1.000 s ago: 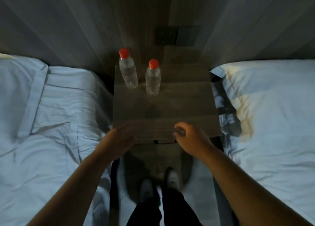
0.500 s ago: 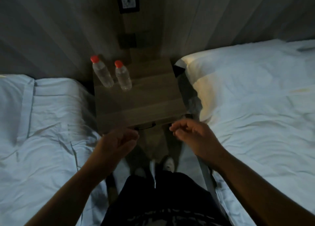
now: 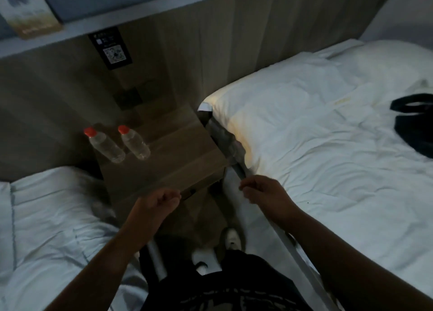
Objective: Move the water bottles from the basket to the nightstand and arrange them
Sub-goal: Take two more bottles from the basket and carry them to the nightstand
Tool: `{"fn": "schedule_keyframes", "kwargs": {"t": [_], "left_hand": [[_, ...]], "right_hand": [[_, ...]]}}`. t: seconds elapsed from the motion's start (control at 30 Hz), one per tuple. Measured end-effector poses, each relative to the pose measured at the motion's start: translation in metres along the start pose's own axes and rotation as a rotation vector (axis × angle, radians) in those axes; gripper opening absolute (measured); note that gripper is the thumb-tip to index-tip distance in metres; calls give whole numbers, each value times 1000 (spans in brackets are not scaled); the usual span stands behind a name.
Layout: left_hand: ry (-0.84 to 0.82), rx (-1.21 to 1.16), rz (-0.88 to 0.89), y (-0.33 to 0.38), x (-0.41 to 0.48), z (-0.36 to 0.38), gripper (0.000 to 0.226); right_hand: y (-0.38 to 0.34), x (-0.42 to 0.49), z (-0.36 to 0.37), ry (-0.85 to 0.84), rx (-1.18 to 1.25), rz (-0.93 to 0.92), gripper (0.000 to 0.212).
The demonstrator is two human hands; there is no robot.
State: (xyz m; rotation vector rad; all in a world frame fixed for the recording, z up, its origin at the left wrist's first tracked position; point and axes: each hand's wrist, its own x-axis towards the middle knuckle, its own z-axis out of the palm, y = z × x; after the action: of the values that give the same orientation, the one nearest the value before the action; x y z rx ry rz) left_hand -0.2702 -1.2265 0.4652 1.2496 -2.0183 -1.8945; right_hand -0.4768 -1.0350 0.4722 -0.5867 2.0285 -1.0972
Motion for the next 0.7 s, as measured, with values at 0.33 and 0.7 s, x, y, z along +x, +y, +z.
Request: {"fn": "schedule_keyframes", "kwargs": {"t": [0.33, 0.7], "left_hand": [[-264, 164, 195, 1, 10, -19, 17], [-675, 176, 232, 15, -19, 83, 22]], "right_hand": [[-2, -73, 36, 297, 393, 92, 11], [45, -225, 39, 662, 543, 146, 13]]}}
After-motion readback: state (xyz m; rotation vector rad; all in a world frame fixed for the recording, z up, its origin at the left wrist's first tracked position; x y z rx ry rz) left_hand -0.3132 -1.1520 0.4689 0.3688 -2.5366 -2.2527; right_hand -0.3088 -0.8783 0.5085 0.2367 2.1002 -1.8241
